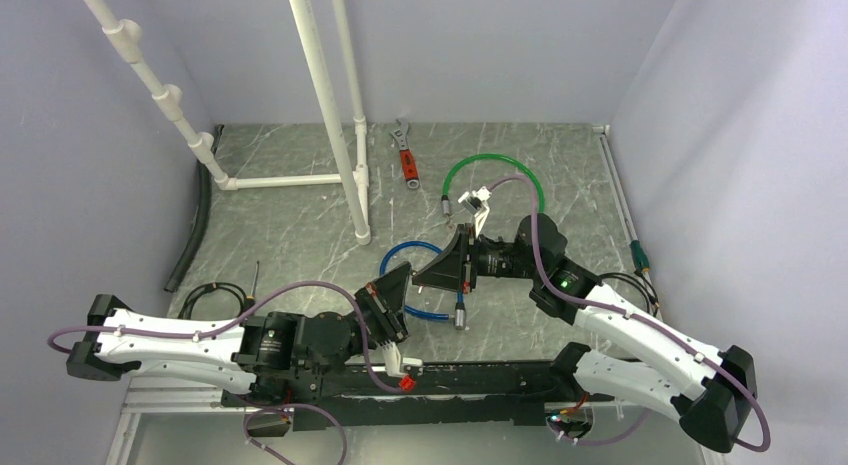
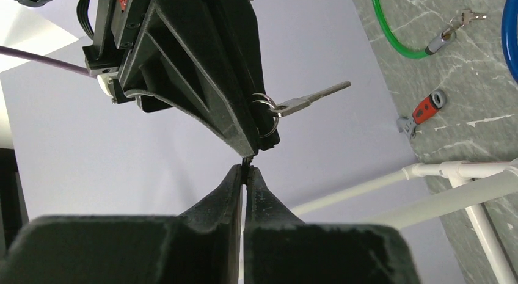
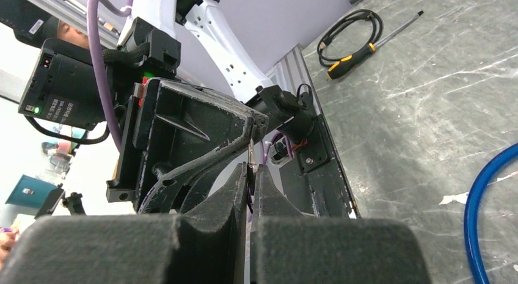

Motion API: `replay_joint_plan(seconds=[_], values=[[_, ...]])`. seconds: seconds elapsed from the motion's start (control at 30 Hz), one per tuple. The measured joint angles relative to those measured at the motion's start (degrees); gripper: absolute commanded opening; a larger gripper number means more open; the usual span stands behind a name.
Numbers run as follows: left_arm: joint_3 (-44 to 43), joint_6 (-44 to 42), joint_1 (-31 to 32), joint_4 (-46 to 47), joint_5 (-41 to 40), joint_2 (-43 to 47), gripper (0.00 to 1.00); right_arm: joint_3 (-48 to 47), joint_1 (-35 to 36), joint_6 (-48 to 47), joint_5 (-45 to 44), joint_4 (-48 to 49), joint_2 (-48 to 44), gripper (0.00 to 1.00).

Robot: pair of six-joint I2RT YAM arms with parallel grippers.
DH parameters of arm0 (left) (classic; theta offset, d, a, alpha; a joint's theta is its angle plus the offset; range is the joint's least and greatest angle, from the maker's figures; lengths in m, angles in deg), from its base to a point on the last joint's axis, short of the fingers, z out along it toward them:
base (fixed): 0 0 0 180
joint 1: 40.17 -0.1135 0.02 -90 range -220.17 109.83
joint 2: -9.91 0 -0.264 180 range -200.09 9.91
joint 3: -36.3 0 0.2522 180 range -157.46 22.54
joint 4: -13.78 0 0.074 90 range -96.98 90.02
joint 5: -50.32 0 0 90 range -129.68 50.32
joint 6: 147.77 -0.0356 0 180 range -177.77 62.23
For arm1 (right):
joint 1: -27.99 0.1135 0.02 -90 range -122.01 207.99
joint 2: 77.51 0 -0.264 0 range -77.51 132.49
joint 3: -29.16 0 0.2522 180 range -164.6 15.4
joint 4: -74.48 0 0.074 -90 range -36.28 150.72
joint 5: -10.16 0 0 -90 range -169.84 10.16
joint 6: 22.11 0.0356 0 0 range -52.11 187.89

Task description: Unlock with the key

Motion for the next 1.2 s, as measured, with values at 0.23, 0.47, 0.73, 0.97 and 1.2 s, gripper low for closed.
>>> replay_joint_plan(seconds=[0.23, 0.47, 0.73, 0.97, 1.2], values=[[-0.2, 3.3, 0.1, -3.6, -0.1, 1.4, 0.78, 0.9, 0.0, -0.5, -1.7, -1.0, -1.9, 0.0], [-4.0, 16.9, 0.1, -16.4, 0.9, 2.2, 0.86, 2.5, 0.0, -1.6, -5.6, -3.7, -6.1, 0.0], [-13.7, 42.8, 0.1, -28.3, 5.2, 0.6, 0.97, 4.1, 0.0, -3.1, -10.6, -9.2, -8.2, 0.0], [-16.9, 69.0, 0.1, -32.5, 6.3, -5.2, 0.98, 3.5, 0.0, -4.4, -25.8, -22.0, -10.4, 0.0], [-18.0, 92.2, -5.2, -34.0, 11.3, -13.0, 0.99, 2.9, -0.2, -3.7, -42.2, -34.4, -12.9, 0.0]])
